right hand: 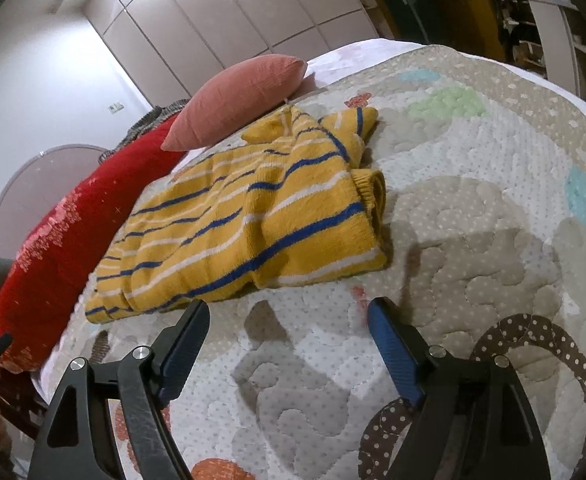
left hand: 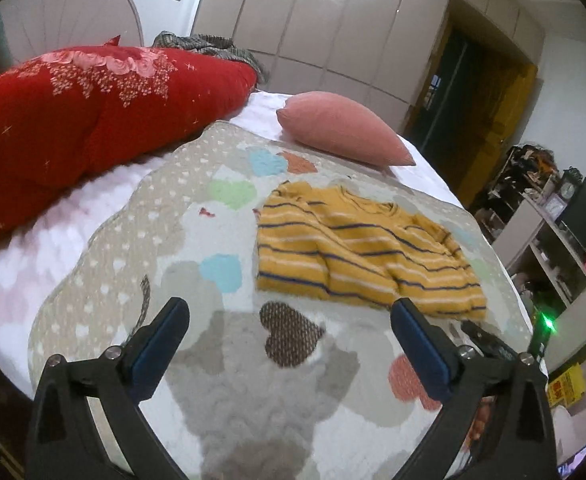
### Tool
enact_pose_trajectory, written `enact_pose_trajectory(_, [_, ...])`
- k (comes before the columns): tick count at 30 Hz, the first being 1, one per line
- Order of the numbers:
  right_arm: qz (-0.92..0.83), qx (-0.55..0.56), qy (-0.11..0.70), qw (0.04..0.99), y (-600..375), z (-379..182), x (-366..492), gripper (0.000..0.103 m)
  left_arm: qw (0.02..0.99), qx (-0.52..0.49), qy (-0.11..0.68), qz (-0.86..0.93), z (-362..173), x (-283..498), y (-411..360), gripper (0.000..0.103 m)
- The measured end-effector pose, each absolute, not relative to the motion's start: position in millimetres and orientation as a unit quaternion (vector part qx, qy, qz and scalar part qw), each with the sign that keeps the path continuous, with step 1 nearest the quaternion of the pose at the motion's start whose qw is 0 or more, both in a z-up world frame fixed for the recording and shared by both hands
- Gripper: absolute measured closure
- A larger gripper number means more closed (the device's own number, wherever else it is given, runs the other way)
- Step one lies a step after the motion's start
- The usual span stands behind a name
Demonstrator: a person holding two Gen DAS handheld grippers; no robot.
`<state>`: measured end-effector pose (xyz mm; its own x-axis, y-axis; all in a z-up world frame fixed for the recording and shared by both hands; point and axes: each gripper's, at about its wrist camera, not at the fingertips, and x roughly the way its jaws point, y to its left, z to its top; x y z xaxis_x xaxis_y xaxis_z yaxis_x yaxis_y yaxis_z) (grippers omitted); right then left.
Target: Fold small clothes
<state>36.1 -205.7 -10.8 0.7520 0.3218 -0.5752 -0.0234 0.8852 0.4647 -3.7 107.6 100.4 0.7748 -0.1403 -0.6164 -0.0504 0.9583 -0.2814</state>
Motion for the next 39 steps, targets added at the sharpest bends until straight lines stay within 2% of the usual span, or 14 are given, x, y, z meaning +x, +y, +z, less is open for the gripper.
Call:
enact_pose_trajectory(8, [0.098,0.227,0.335,0.909,-206.0,-11.4,35.0,0.018,0.950,-0.099,0.297,0.006,111.7,-33.0,113.8,0.002])
enact_pose_trajectory(30, [0.073,0.200,0.358,0.909,-199.7,-5.5,41.9,0.017,0.930,-0.121,0.347,-0.028,81.4,-3.8,100.6,0.002])
enact_pose_trajectory(33, [0.066,0.166,0.398,0.900,-192.2,14.1,41.1,0.019,0.928,-0.121,0.351,-0.025,79.6,-4.2,106.1,0.003])
enact_pose_trajectory(39, [0.079,0.154,0.337,0.926,-198.6,81.3,51.9,0.019,0.923,-0.131,0.361,-0.016,65.0,8.0,120.8,0.003])
